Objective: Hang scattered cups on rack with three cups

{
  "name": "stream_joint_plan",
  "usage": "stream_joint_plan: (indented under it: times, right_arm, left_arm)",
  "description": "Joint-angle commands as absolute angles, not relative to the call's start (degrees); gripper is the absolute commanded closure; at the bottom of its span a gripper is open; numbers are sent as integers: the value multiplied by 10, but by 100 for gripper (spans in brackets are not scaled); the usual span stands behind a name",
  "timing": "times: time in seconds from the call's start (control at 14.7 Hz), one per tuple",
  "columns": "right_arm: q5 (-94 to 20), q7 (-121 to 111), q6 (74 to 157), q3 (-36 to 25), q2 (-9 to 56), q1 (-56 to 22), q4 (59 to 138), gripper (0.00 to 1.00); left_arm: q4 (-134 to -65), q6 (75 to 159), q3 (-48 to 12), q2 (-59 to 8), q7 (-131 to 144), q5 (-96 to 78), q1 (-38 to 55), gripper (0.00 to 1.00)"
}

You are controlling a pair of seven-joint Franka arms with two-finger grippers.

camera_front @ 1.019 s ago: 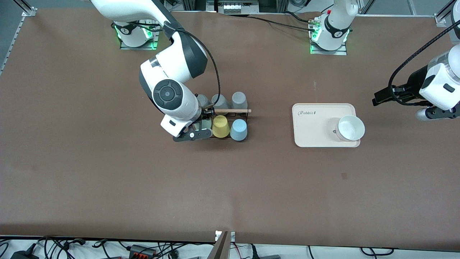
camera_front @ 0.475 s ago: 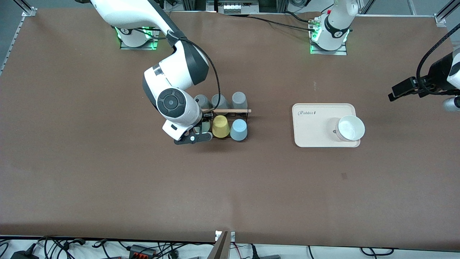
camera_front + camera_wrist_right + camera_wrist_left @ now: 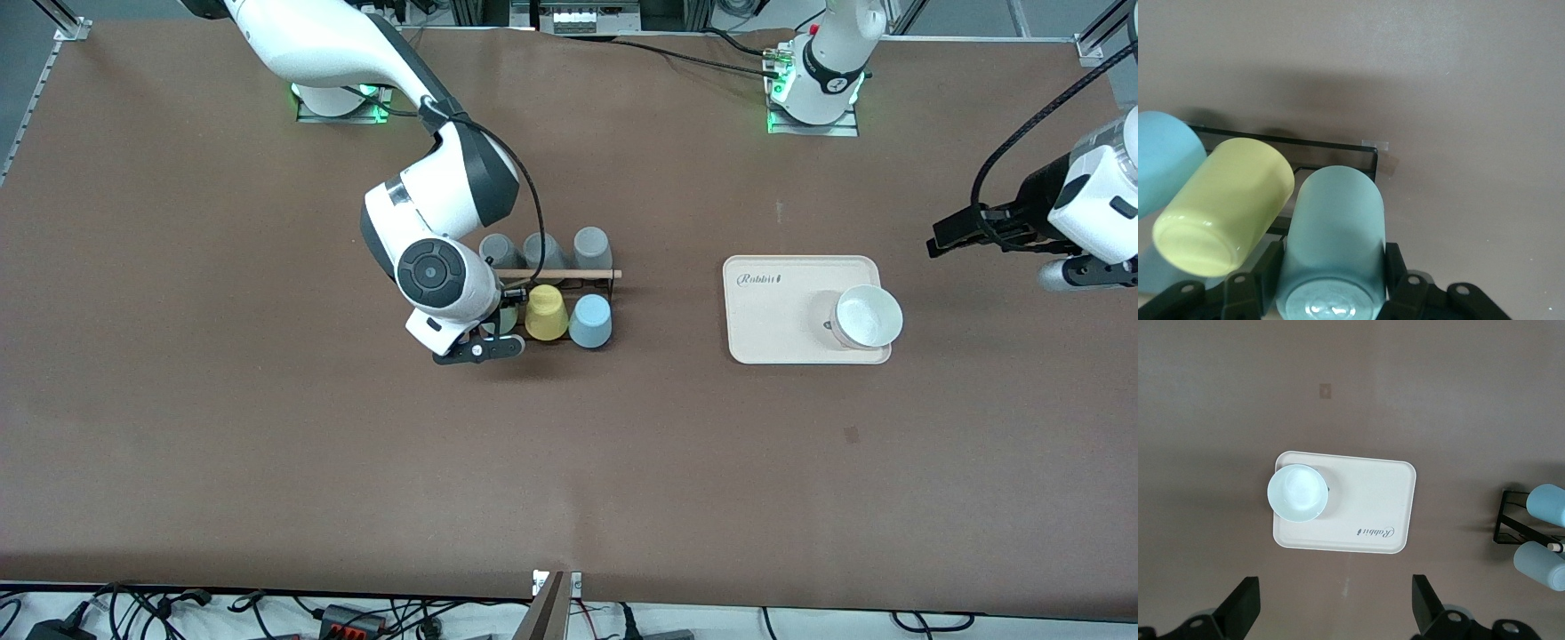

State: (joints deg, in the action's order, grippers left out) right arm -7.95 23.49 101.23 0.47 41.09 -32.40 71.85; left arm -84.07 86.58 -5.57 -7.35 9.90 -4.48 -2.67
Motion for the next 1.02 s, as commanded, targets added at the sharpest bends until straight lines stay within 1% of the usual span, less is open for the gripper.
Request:
stream_joint_plan:
  times: [0.0, 0.07, 0.41, 0.48, 0.75, 0.95]
  right_arm:
    - [-84, 251, 1016, 4, 429, -325, 695, 23]
    - [-85, 265, 1013, 4, 425, -322, 694, 0]
    - [-86, 302, 944, -1, 417, -316, 626, 0]
    - [-86, 301, 928, 0, 403, -302, 613, 0]
    - [-80, 301, 871, -1, 347, -233, 607, 0]
    - [-66, 293, 855, -17, 316, -165, 608, 0]
  left_arm:
    - [-841, 863, -58, -71, 88, -46, -29, 0]
    - [-841, 864, -58, -71, 88, -46, -28, 0]
    - [-841, 865, -60, -71, 89, -44, -18, 0]
    - [-841, 865, -60, -71, 88, -44, -18, 0]
    - [-839, 866, -61, -72, 87, -42, -16, 0]
    - [-839, 866, -61, -72, 87, -40, -16, 0]
